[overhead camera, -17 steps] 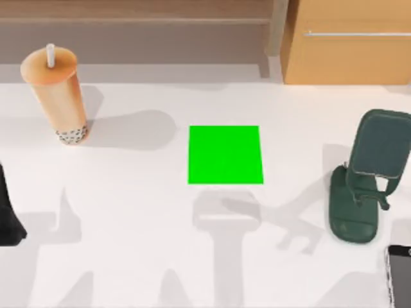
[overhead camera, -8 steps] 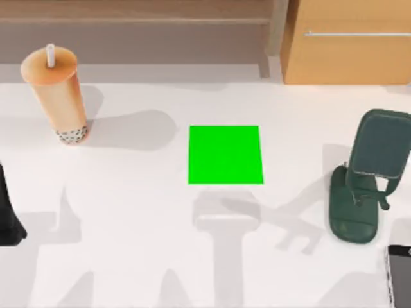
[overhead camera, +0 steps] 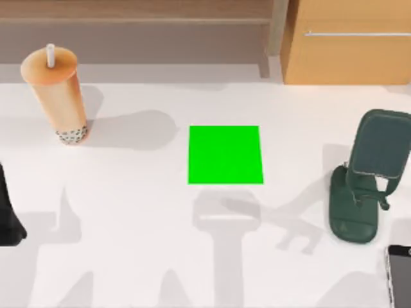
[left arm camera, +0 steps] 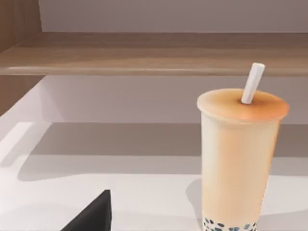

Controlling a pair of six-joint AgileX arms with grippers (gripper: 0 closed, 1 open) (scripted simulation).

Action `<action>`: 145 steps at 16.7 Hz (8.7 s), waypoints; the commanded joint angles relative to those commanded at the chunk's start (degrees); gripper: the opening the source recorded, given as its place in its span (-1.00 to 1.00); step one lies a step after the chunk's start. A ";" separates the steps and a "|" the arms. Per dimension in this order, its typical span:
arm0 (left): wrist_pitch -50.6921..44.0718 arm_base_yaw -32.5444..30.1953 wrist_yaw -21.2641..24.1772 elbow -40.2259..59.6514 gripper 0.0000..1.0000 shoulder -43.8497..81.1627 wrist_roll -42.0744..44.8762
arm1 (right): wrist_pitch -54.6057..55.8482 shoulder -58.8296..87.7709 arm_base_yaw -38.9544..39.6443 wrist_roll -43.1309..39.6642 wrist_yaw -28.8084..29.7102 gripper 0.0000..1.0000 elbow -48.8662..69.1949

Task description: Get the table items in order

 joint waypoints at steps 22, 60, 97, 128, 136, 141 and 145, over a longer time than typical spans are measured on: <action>0.00 0.00 0.00 0.00 1.00 0.00 0.00 | -25.50 -9.34 0.19 -0.13 0.11 -1.00 16.00; 0.00 0.00 0.00 0.00 1.00 0.00 0.00 | -50.17 68.16 53.62 20.05 0.67 -1.00 118.68; 0.00 0.00 0.00 0.00 1.00 0.00 0.00 | -47.55 46.80 50.93 19.79 2.15 1.00 101.53; 0.00 0.00 0.00 0.00 1.00 0.00 0.00 | -17.80 -21.53 35.88 10.10 0.16 1.00 -3.59; 0.00 0.00 0.00 0.00 1.00 0.00 0.00 | -2.02 -17.12 35.30 9.68 0.13 1.00 -15.04; 0.00 0.00 0.00 0.00 1.00 0.00 0.00 | 0.42 -12.48 36.29 10.64 0.08 1.00 -12.86; 0.00 0.00 0.00 0.00 1.00 0.00 0.00 | 0.46 -12.31 36.35 10.68 0.07 1.00 -12.69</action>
